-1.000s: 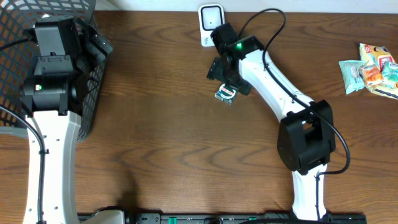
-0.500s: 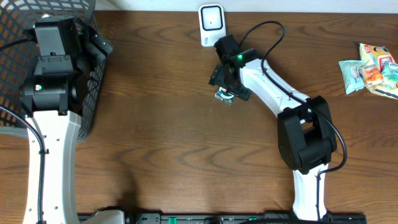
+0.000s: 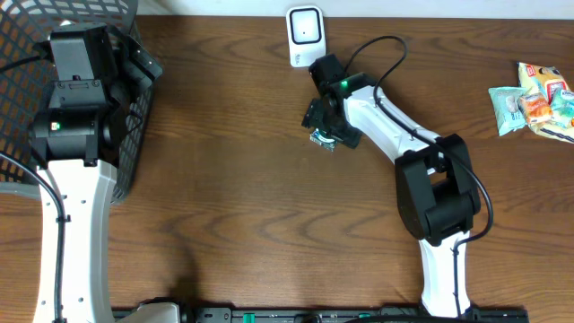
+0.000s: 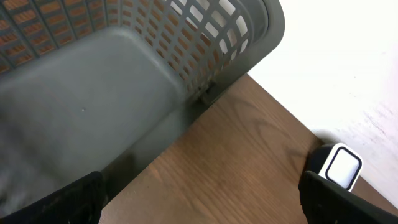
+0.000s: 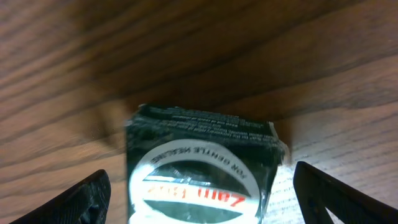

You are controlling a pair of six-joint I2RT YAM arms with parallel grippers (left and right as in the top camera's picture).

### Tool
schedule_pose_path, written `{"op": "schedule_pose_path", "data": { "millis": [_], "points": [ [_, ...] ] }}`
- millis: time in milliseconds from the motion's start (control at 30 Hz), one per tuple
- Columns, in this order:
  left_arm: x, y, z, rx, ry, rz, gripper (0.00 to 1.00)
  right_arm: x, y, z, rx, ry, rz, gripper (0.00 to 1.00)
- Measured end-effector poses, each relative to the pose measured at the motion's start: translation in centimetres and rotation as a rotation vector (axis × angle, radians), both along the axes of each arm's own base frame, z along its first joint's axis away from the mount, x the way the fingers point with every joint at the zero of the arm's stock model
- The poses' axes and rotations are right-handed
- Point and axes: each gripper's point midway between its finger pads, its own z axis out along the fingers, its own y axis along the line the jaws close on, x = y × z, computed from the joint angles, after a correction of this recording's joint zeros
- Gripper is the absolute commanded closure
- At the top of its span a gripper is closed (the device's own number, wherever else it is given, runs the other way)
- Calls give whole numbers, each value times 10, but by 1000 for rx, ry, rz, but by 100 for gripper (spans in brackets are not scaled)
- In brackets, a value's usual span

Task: Scan the item barcode

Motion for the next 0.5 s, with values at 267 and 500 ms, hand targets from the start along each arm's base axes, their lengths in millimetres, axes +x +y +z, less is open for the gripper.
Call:
{"op": "schedule_pose_path", "data": {
  "millis": [267,500],
  "points": [
    [0,0,0,0,0,0,2,-2,-2,-5,-7,12,0,23],
    [0,0,0,0,0,0,2,-5,-3,-5,-12,24,3,29]
  ]
}}
